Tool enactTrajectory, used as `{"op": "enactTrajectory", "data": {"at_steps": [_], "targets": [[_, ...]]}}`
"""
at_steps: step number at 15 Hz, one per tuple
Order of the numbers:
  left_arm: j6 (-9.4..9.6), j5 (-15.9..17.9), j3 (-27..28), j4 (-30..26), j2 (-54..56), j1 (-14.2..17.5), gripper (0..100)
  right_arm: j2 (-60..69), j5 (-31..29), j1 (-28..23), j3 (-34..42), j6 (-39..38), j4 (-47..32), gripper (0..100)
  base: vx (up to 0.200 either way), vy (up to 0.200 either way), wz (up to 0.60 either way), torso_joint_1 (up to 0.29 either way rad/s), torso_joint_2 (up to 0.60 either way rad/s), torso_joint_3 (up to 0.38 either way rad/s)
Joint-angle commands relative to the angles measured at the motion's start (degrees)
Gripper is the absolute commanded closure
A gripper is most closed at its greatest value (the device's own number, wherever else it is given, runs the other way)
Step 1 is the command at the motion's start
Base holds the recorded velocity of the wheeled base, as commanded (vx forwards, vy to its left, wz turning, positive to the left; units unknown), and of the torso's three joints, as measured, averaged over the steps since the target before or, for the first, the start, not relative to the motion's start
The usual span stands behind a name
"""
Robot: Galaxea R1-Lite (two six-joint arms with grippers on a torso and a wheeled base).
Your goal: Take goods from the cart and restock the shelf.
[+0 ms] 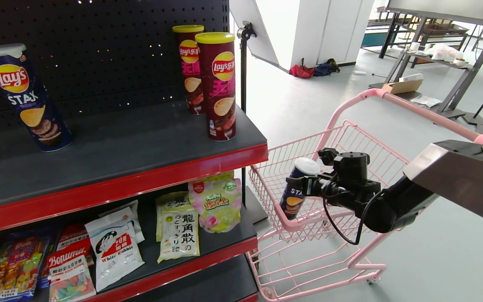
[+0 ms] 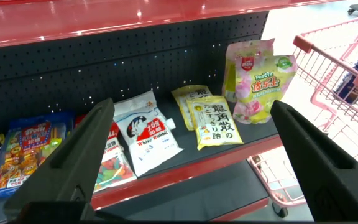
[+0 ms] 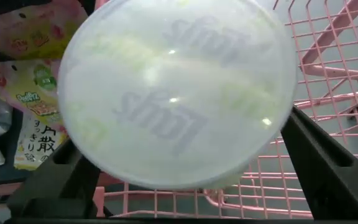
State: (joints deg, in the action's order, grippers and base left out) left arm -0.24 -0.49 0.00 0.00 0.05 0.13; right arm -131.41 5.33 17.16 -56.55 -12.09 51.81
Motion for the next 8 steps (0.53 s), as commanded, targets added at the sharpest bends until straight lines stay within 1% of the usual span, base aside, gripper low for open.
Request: {"op": "enactTrajectory", "data": {"at_steps": [1,8], "targets": [[-0.02,0.0,0.0,0.0,0.0,0.0,0,-0.6,-0.1,0.3,-0.9,0.0,0.0,0,0.0,0.0,0.0,0.0,0.0,0.0],[-0.02,0.0,0.0,0.0,0.0,0.0,0,-3.1,-1.3,1.4,-3.9,0.1,0.2,0,0.0,0.0,0.0,0.0,0.0,0.0]]}}
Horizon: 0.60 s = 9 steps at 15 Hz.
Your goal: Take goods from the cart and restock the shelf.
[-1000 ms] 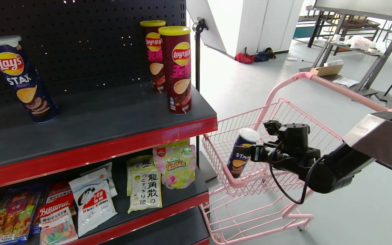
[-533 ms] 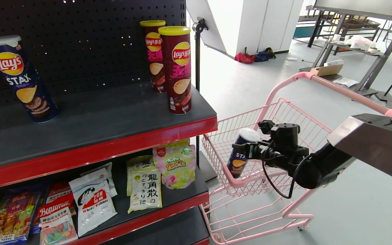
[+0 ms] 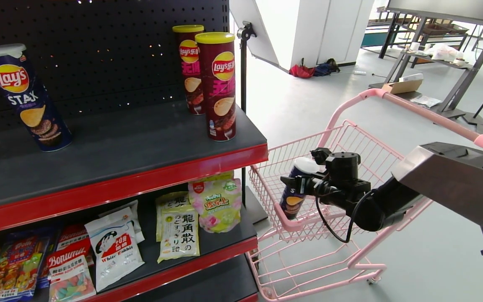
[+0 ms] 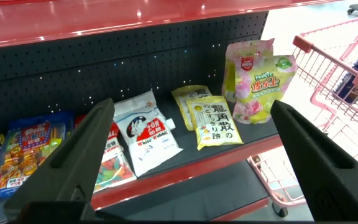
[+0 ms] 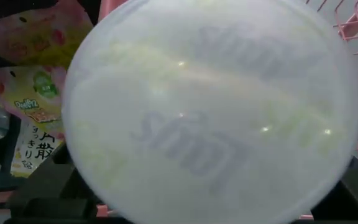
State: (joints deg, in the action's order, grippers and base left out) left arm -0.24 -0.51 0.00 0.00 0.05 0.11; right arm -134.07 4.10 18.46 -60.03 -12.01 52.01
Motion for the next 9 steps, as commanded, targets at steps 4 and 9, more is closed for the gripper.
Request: {"op": "enactTrajectory", "data": {"at_steps": [4,9], "targets": [[-0.02,0.0,0.0,0.0,0.0,0.0,0,-0.8,-0.2,0.7,-0.4,-0.1,0.2,100,0.0,0.0,0.0,0.0,0.0,0.0],[0.07,0.0,0.0,0.0,0.0,0.1,0,5.1,-4.0,0.2,-2.5,1.8,-0.9,100,0.0,0.0,0.0,0.0,0.0,0.0]]}}
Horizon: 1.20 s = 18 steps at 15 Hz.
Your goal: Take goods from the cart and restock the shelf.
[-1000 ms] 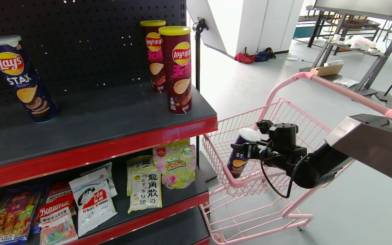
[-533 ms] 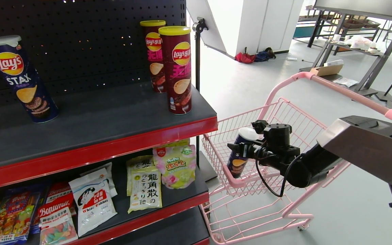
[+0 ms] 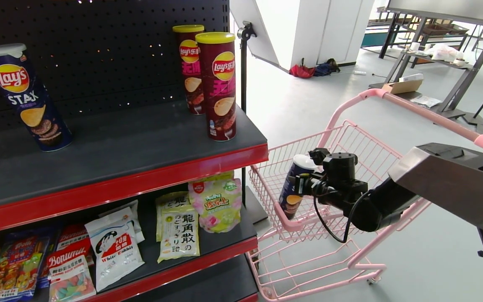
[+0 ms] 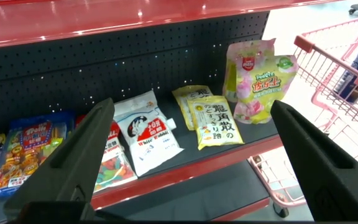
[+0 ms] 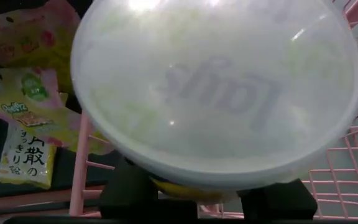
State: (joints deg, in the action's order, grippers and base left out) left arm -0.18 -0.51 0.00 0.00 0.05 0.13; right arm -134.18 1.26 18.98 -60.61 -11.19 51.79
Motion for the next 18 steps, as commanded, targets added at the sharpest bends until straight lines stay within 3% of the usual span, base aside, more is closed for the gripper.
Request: {"op": "enactTrajectory", "data": {"at_steps": [1,3,5,7,8,9,12,15,18], "targets": [[-0.08,0.0,0.0,0.0,0.0,0.0,0,9.7,-1.5,-0.9,-3.6,3.1,-5.0,100,0.0,0.0,0.0,0.0,0.0,0.0],[-0.08,0.0,0.0,0.0,0.0,0.0,0,20.5,-1.5,-1.7,-6.3,6.0,-14.8,100,0.0,0.0,0.0,0.0,0.0,0.0],[-0.08,0.0,0.0,0.0,0.0,0.0,0,29.0,-2.1,-1.4,-6.9,6.2,-18.1,100,0.0,0.0,0.0,0.0,0.0,0.0],[-0.08,0.0,0.0,0.0,0.0,0.0,0,42.0,-9.7,-0.9,-4.6,11.5,-26.4,100,0.0,0.0,0.0,0.0,0.0,0.0],[-0.08,0.0,0.0,0.0,0.0,0.0,0,48.3,-15.8,-1.4,-2.7,15.7,-32.7,100,0.0,0.0,0.0,0.0,0.0,0.0],[-0.08,0.0,0.0,0.0,0.0,0.0,0,54.7,-16.9,-1.3,0.9,16.7,-37.9,100,0.0,0.0,0.0,0.0,0.0,0.0],[-0.08,0.0,0.0,0.0,0.0,0.0,0,74.8,-16.8,-1.8,16.1,16.5,-47.4,100,0.0,0.0,0.0,0.0,0.0,0.0],[0.01,0.0,0.0,0.0,0.0,0.0,0,90.8,-18.3,-4.1,22.5,16.8,-59.5,100,0.0,0.0,0.0,0.0,0.0,0.0],[-0.26,0.0,0.0,0.0,0.0,0.0,0,98.8,-19.4,-6.9,27.3,18.0,-62.2,100,0.0,0.0,0.0,0.0,0.0,0.0]]}}
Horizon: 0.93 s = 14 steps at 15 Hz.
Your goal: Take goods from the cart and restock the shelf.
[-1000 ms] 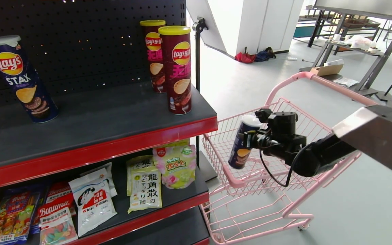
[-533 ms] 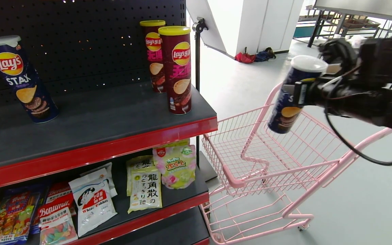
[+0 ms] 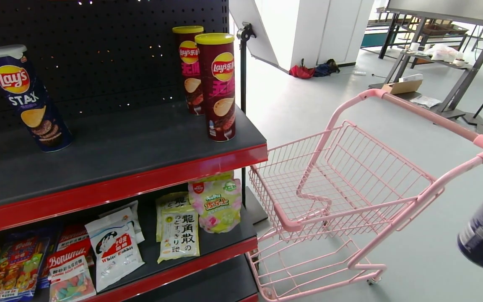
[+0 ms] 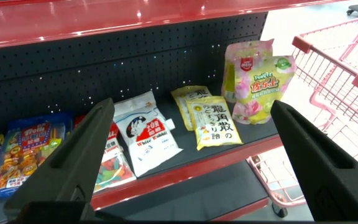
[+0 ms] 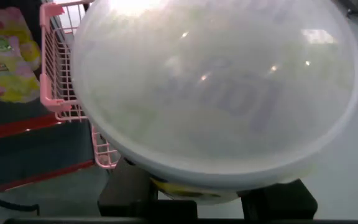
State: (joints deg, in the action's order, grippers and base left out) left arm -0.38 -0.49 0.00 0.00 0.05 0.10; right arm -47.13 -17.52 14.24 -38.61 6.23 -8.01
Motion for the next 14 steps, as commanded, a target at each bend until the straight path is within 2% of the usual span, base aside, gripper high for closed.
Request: {"op": "enactTrajectory", "data": {"at_steps": [1,8,14], "targets": [[-0.06,0.0,0.0,0.0,0.0,0.0,0,13.6,-0.6,-2.2,7.0,0.6,-2.4,100,0.0,0.0,0.0,0.0,0.0,0.0],[0.03,0.0,0.0,0.0,0.0,0.0,0,19.1,1.3,-2.0,13.4,0.6,-2.5,100,0.0,0.0,0.0,0.007,-0.02,-0.012],[0.03,0.0,0.0,0.0,0.0,0.1,0,19.6,1.3,-2.1,14.5,0.7,-2.5,100,0.0,0.0,0.0,0.183,-0.5,-0.311]]}}
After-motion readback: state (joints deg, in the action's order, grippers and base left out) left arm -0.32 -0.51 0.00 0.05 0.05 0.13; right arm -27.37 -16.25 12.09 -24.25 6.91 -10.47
